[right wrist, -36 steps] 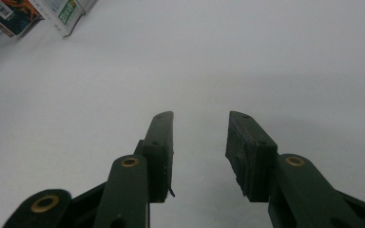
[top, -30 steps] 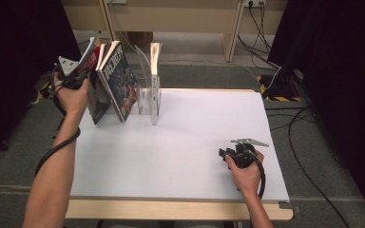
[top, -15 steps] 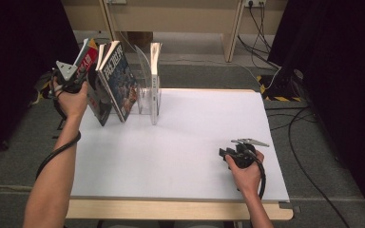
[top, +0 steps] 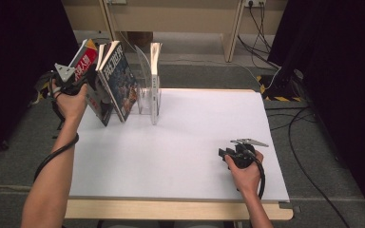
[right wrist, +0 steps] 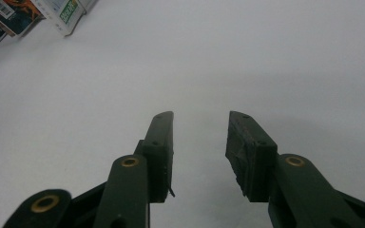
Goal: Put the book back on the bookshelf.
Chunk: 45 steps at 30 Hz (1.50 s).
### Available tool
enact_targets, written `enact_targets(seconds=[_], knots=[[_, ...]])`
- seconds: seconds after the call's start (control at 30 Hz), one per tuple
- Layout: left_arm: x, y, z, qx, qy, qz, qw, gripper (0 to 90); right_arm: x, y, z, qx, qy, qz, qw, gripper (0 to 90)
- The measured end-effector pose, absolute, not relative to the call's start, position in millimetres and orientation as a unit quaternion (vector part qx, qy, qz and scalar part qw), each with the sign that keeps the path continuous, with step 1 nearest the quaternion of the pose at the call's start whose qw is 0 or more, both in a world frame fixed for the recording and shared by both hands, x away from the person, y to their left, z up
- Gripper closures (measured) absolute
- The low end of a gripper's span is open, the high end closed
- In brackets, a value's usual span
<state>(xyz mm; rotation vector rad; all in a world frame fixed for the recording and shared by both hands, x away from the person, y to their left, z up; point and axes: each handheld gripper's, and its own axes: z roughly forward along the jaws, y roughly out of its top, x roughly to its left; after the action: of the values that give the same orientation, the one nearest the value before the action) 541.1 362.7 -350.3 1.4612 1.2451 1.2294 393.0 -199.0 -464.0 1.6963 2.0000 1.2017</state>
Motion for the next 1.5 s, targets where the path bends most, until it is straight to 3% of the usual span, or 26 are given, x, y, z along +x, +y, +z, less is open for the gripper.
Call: enact_targets(seconds=[0.6,1.5], knots=[[532,373,-351,0.563,0.534,0.442,0.449,52.1,392,-197,-463,0.583,0.687,0.413,0.127,62.2],[503,385,-366,0.557,0.575,0.376,0.467,45.1,392,-196,-459,0.580,0.687,0.416,0.134,62.2]])
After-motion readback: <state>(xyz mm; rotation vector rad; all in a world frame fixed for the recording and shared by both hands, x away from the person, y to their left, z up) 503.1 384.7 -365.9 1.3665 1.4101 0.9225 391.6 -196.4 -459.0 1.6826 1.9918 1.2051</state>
